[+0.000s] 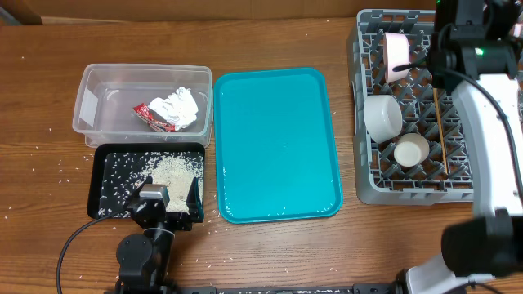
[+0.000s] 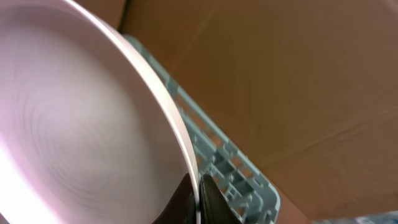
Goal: Sort waste into correct bins and load items into the dishwasher
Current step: 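Carry the white plate to the dish rack and stand it upright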
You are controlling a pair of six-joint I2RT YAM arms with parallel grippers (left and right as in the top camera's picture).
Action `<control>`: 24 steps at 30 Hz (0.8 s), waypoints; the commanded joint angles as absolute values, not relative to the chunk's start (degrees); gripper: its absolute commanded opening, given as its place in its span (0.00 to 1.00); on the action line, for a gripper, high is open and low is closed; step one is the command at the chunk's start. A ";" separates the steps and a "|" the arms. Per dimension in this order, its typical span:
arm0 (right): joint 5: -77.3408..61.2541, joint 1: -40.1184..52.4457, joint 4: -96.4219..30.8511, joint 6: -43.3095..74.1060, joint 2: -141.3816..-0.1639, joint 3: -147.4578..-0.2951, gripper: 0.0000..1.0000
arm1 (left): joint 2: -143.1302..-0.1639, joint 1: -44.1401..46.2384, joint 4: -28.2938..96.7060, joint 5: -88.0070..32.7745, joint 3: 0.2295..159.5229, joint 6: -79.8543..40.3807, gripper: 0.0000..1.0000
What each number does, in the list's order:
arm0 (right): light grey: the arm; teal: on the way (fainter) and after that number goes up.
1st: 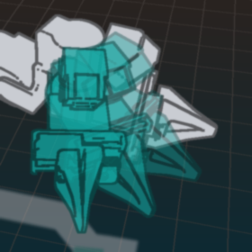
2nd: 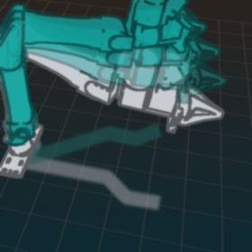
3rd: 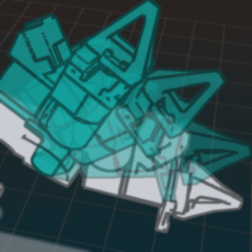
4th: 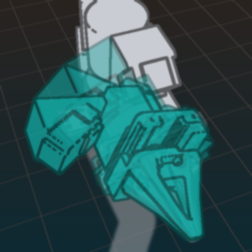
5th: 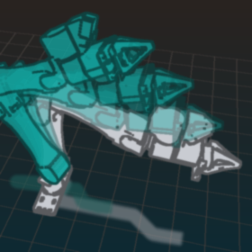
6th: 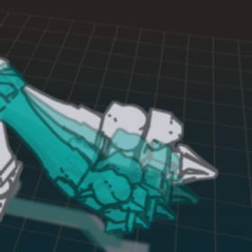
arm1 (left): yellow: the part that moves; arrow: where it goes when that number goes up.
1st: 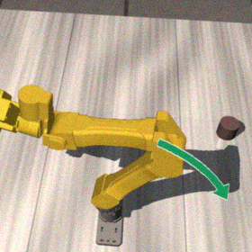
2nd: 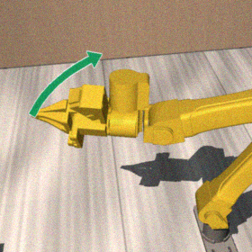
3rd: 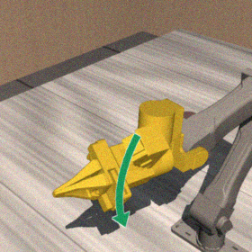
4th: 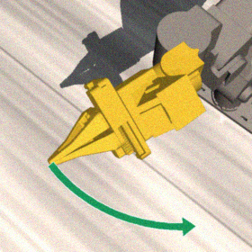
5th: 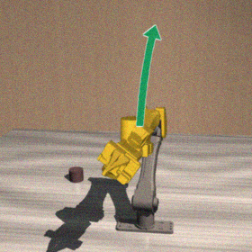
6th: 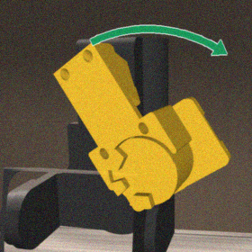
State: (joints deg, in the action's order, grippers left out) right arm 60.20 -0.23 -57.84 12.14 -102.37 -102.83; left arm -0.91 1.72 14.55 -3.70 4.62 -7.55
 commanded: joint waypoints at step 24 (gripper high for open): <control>55.00 5.91 -60.45 15.27 -104.66 -102.56 0.57 | -0.30 1.15 14.39 -4.10 4.40 -8.36 1.00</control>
State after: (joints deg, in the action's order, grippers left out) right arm 54.85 3.44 -59.46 12.01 -108.36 -102.19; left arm -0.91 1.72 14.55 -3.70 4.62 -7.55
